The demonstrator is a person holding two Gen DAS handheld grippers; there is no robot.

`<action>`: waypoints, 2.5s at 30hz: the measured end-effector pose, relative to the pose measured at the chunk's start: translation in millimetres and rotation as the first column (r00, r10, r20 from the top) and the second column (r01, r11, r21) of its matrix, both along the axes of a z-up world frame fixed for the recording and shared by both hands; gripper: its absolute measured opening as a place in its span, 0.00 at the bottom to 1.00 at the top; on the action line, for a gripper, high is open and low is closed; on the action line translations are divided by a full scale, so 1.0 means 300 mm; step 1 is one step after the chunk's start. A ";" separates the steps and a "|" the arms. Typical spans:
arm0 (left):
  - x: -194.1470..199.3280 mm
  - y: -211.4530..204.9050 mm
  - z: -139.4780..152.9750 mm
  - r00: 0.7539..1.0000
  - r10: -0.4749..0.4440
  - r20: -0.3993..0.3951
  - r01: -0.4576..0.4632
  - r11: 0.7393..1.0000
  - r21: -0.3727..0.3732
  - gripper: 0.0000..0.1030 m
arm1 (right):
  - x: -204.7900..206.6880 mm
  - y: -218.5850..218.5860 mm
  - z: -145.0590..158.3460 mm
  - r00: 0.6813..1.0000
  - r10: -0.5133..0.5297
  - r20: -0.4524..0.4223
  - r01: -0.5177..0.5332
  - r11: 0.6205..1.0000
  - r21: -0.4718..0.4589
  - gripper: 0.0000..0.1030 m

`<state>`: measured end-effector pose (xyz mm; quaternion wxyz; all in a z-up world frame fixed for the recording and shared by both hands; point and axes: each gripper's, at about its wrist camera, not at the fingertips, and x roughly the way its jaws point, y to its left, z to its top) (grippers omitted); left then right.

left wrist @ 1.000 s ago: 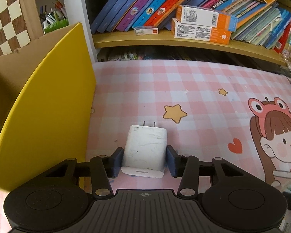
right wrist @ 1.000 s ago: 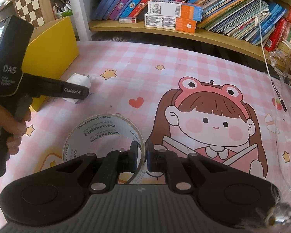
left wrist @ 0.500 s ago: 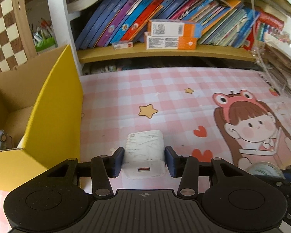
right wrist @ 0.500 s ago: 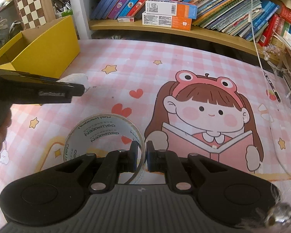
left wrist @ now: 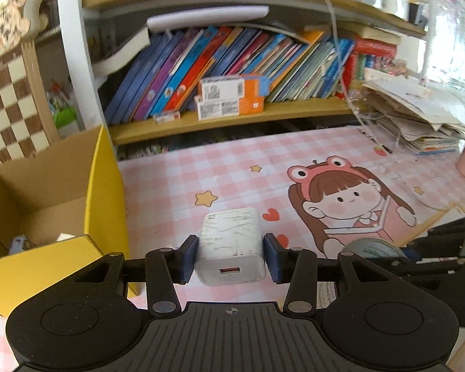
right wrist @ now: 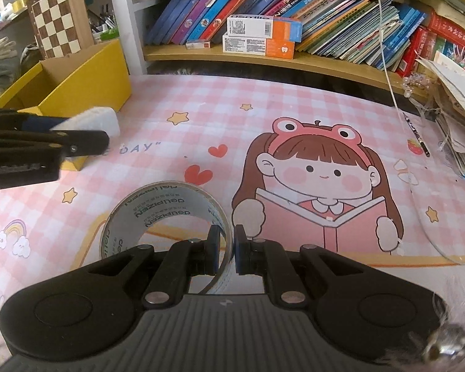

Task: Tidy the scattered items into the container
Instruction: 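Carry the charger with the left gripper and tape roll with the right toward the yellow box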

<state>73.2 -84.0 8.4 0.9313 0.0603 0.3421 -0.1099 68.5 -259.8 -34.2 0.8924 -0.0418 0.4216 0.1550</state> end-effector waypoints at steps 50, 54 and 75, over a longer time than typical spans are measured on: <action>-0.259 0.537 0.164 0.985 0.114 0.131 -0.103 0.991 -0.083 0.42 | -0.105 0.513 0.144 0.987 0.151 0.049 -0.152 0.988 0.012 0.09; -0.247 0.595 0.183 0.981 0.118 0.153 -0.105 0.990 -0.092 0.42 | -0.091 0.562 0.164 0.986 0.156 0.058 -0.157 0.988 0.008 0.09; -0.040 0.775 0.218 0.975 0.113 0.189 -0.092 0.989 -0.115 0.42 | 0.097 0.799 0.271 0.972 0.195 0.133 -0.196 0.981 -0.003 0.09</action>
